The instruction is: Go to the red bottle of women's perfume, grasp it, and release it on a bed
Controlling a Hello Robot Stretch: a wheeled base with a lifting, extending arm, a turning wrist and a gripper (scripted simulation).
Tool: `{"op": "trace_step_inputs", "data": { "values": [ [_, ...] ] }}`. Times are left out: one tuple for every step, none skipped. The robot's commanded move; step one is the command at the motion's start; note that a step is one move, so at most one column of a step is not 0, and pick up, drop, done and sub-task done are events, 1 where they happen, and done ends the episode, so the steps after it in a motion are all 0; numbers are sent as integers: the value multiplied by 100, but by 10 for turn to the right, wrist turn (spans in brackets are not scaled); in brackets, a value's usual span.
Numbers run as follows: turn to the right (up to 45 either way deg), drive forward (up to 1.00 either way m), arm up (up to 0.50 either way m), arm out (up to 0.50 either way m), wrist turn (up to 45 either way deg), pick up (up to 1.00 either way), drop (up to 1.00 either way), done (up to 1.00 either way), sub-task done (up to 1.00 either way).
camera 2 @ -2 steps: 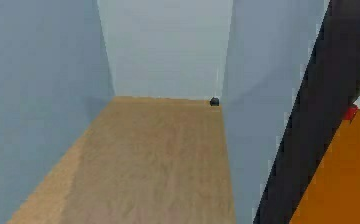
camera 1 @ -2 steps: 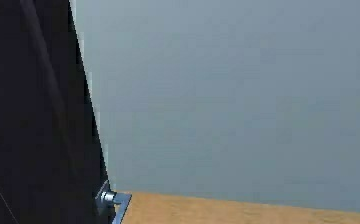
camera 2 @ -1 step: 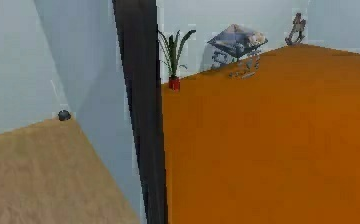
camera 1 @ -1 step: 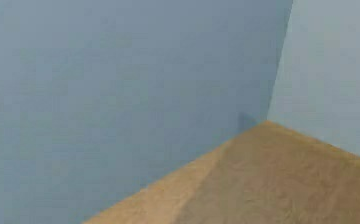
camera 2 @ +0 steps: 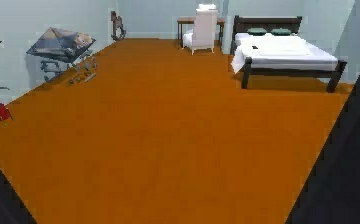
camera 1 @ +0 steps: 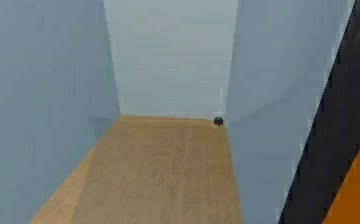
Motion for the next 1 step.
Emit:
{"op": "trace_step_inputs", "data": {
  "values": [
    [120,0,0,0,0,0,0,0,0]
  ]
}}
